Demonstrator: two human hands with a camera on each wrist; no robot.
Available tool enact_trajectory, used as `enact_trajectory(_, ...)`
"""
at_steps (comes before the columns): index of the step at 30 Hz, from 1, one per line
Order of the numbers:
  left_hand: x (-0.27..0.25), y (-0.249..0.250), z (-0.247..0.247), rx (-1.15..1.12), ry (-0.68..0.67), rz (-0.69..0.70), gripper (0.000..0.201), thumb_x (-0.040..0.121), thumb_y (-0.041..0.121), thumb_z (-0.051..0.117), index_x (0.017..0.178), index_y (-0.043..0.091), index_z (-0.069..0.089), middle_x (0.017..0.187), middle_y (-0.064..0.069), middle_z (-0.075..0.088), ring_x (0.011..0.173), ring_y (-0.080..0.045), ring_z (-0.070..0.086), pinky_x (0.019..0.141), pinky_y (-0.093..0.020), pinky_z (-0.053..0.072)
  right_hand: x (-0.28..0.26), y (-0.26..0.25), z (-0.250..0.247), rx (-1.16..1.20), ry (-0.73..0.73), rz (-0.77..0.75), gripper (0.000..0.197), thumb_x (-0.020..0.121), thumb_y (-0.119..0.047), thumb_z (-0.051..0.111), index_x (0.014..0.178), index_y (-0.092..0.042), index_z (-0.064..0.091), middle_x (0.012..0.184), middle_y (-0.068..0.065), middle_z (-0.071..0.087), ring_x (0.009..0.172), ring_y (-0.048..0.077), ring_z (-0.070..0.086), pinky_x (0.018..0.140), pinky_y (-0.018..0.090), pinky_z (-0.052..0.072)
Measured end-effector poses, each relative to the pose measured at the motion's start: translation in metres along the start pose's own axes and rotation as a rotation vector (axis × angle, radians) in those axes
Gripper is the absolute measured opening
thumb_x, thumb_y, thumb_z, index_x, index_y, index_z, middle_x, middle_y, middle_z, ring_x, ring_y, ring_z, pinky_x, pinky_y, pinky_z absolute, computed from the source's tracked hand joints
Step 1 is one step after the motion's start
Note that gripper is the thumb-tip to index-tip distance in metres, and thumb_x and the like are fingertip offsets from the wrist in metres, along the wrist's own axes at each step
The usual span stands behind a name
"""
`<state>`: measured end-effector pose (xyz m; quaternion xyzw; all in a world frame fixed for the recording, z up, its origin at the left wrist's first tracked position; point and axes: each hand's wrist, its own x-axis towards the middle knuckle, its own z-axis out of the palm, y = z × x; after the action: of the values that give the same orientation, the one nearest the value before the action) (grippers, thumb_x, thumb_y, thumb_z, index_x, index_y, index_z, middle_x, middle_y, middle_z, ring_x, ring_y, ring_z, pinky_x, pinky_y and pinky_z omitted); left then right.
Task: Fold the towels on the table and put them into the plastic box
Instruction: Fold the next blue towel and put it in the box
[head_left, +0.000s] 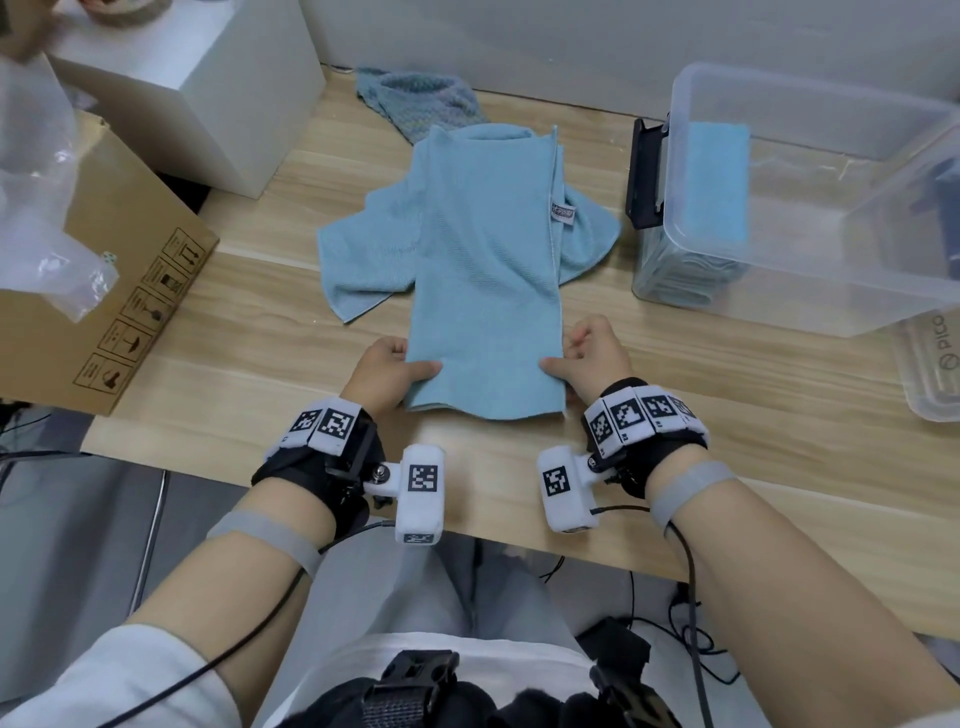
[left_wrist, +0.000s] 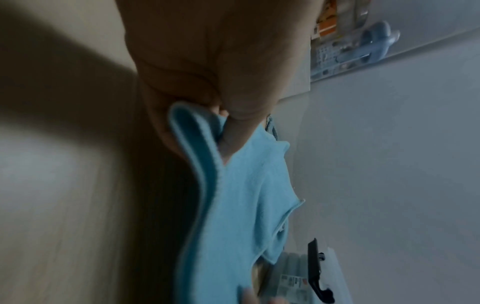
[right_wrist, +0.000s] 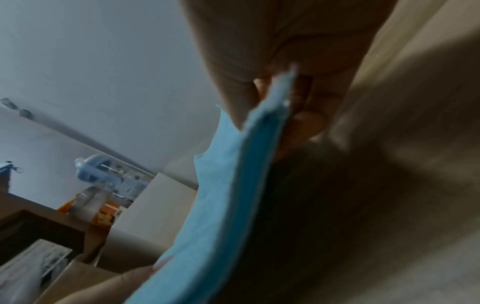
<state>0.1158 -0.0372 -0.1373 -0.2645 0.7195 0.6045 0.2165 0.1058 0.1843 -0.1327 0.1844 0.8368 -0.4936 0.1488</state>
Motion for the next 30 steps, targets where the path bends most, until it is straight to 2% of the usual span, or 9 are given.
enact_trajectory(3,-0.007,0.007,0.0,-0.178,0.085,0.167,0.039,0.079,-0.001,0.065,0.107,0.017,0.045,0.096,-0.011,0.066,0.068,-0.012,0.066,0.071,-0.025,0.056,-0.005,-0.004,-0.011,0.158,-0.073,-0.095,0.039,0.079,-0.008,0.066,0.088,-0.04,0.046,0.054,-0.003,0.05,0.042,0.012,0.048,0.044,0.023,0.044)
enact_trajectory(5,-0.011,0.011,-0.003,-0.173,0.085,0.253,0.045,0.082,-0.005,0.06,0.112,0.026,0.045,0.082,0.001,0.066,0.06,-0.008,0.065,0.061,-0.018,0.054,-0.005,-0.006,-0.016,0.169,-0.118,-0.138,0.027,0.083,-0.009,0.062,0.094,-0.034,0.057,0.045,-0.008,0.049,0.032,0.008,0.043,0.036,0.017,0.038)
enact_trajectory(9,-0.005,-0.004,-0.006,0.11,-0.044,0.127,0.034,0.082,-0.006,0.051,0.082,0.026,0.063,0.07,-0.012,0.052,0.052,-0.018,0.044,0.045,-0.019,0.034,-0.001,0.009,-0.007,-0.011,-0.184,-0.018,0.024,0.086,-0.009,0.057,0.077,-0.029,0.064,0.068,0.003,0.053,0.048,0.017,0.05,0.051,0.029,0.048)
enact_trajectory(14,-0.009,-0.018,-0.004,0.101,-0.084,0.003,0.042,0.076,-0.014,0.034,0.084,0.011,0.067,0.054,-0.004,0.05,0.048,-0.013,0.041,0.041,-0.014,0.034,0.002,0.031,-0.001,0.039,-0.202,0.114,0.049,0.081,0.012,0.038,0.074,-0.028,0.066,0.07,0.003,0.058,0.061,0.021,0.05,0.059,0.027,0.045)
enact_trajectory(18,-0.009,-0.013,-0.007,0.022,-0.123,0.011,0.052,0.074,-0.023,0.027,0.09,0.008,0.064,0.062,-0.001,0.066,0.053,-0.006,0.059,0.048,-0.011,0.046,0.004,0.024,-0.005,-0.08,-0.189,0.018,0.052,0.076,0.017,0.032,0.084,-0.021,0.067,0.073,-0.003,0.059,0.065,0.012,0.052,0.055,0.012,0.038)
enact_trajectory(21,-0.006,-0.012,-0.01,0.105,-0.134,0.023,0.052,0.074,-0.025,0.026,0.087,0.008,0.064,0.062,-0.004,0.061,0.047,-0.007,0.055,0.044,-0.011,0.042,0.016,0.009,-0.006,-0.239,-0.061,-0.124,0.048,0.075,0.013,0.035,0.088,-0.016,0.07,0.096,0.009,0.058,0.068,0.015,0.05,0.056,0.012,0.038)
enact_trajectory(24,0.006,-0.008,-0.011,0.192,-0.14,0.027,0.055,0.072,-0.023,0.025,0.082,0.014,0.065,0.078,-0.012,0.057,0.059,-0.02,0.051,0.045,-0.019,0.032,0.035,-0.021,-0.007,-0.226,0.017,-0.185,0.046,0.078,0.011,0.039,0.104,-0.016,0.066,0.115,0.011,0.046,0.098,0.023,0.053,0.085,0.02,0.043)
enact_trajectory(26,0.014,0.003,-0.011,0.197,-0.142,0.035,0.054,0.073,-0.022,0.024,0.086,0.013,0.063,0.076,-0.009,0.055,0.047,-0.009,0.05,0.041,-0.015,0.028,0.049,-0.045,-0.006,-0.21,0.008,-0.228,0.051,0.076,0.012,0.042,0.115,-0.016,0.06,0.122,0.01,0.04,0.113,0.023,0.047,0.106,0.026,0.034)
enact_trajectory(30,0.027,0.024,-0.01,0.204,-0.195,0.027,0.053,0.076,-0.023,0.023,0.1,0.007,0.058,0.067,-0.004,0.048,0.029,0.0,0.039,0.034,-0.011,0.024,0.076,-0.081,0.001,-0.281,-0.036,-0.166,0.055,0.079,0.003,0.051,0.127,-0.022,0.051,0.144,0.007,0.026,0.134,0.023,0.028,0.112,0.028,0.024)
